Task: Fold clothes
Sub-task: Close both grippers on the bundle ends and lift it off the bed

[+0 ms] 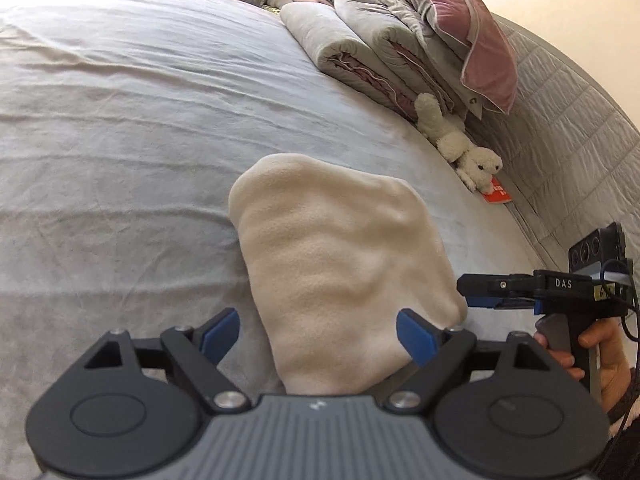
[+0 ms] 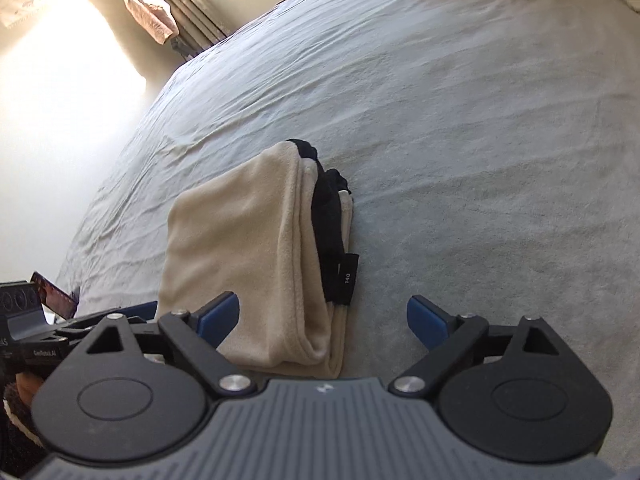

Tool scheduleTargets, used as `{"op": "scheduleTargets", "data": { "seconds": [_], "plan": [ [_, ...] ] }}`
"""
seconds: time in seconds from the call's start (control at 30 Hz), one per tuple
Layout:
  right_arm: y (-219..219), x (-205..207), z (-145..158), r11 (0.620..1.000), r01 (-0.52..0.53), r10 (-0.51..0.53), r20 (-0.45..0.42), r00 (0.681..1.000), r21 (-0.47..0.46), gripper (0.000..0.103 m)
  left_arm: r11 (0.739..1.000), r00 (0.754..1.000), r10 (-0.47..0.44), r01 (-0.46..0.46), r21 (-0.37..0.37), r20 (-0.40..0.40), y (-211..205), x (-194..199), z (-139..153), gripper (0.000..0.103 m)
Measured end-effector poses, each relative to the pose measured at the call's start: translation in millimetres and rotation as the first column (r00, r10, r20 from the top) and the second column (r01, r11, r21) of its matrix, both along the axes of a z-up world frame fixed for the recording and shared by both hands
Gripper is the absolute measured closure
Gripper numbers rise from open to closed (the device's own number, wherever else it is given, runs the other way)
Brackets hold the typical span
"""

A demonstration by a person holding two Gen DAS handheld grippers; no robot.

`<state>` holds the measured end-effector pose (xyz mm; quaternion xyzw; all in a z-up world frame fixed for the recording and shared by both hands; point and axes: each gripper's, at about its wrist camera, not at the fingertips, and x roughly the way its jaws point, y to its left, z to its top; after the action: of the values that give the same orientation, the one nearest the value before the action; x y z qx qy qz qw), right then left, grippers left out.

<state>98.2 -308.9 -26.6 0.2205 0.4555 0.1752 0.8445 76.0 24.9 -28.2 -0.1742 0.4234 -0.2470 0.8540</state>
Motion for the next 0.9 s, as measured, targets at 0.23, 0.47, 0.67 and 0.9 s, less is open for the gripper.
{"op": "scheduleTargets", "data": {
  "seconds": [0.23, 0.47, 0.67, 0.9],
  "plan": [
    [-9, 17, -8, 0.991, 0.07, -0.068, -0.021, 0.997, 0.11, 0.01, 0.998, 0.997, 0.054, -0.052, 0.034, -0.05, -7, 16, -9, 0.018],
    [-2, 26, -11, 0.988, 0.092, -0.091, -0.011, 0.996, 0.127, 0.009, 0.995, 0.995, 0.082, -0.077, 0.067, -0.06, -15, 22, -8, 0.018],
    [7, 29, -13, 0.987, 0.103, -0.109, 0.038, 0.993, 0.125, 0.012, 0.995, 0.994, 0.098, -0.097, 0.023, -0.054, -13, 26, -15, 0.018],
    [15, 29, -21, 0.988, 0.097, -0.108, 0.092, 0.99, 0.117, 0.024, 0.991, 0.992, 0.124, -0.125, -0.038, -0.009, -17, 26, -22, 0.029]
  ]
}}
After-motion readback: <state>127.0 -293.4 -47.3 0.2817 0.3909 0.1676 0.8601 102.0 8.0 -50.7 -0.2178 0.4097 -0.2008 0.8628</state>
